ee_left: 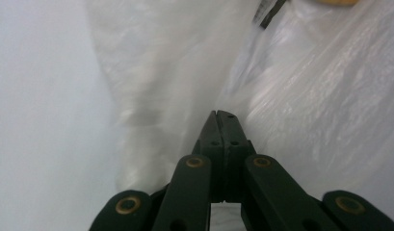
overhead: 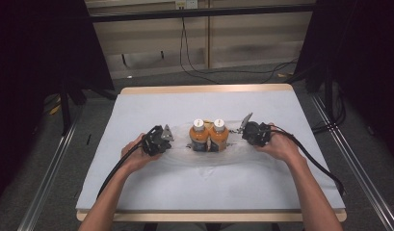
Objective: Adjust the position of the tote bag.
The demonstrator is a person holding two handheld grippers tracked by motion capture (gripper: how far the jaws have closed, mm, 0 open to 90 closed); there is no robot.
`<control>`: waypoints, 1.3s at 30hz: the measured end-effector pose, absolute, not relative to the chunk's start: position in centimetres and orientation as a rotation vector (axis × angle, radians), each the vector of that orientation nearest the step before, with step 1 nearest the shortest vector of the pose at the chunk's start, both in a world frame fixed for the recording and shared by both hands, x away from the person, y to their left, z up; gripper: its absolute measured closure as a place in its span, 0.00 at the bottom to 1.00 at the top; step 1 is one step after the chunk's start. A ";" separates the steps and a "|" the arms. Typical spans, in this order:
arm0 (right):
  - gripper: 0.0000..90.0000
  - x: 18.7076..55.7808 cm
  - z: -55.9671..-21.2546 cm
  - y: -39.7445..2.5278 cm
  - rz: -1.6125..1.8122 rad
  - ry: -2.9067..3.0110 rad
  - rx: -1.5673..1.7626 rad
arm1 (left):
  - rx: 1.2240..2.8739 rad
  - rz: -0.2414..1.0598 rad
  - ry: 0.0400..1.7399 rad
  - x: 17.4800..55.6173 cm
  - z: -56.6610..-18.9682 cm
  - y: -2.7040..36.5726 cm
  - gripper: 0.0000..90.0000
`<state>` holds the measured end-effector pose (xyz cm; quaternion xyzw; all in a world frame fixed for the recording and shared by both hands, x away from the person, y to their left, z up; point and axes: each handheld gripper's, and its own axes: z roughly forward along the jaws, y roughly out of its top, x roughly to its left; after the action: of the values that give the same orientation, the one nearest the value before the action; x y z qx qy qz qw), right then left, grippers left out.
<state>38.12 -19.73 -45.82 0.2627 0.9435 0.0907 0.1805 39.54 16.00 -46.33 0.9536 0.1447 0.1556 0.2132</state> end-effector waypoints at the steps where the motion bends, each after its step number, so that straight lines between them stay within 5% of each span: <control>1: 1.00 38.1 -45.8 -20.2 0.272 2.671 0.759 | 2.639 0.432 0.409 39.5 -46.4 16.3 1.00; 14: 1.00 36.4 -45.7 -24.0 0.392 2.666 0.884 | 2.589 0.329 0.495 39.2 -46.3 18.2 1.00; 39: 1.00 38.4 -44.8 -17.5 0.657 2.700 0.690 | 2.577 0.327 0.410 39.2 -45.8 16.3 1.00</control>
<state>38.43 -17.46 -44.81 0.2386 0.9339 0.2272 0.1389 39.17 16.26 -45.84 0.9481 0.1507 0.1203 0.2529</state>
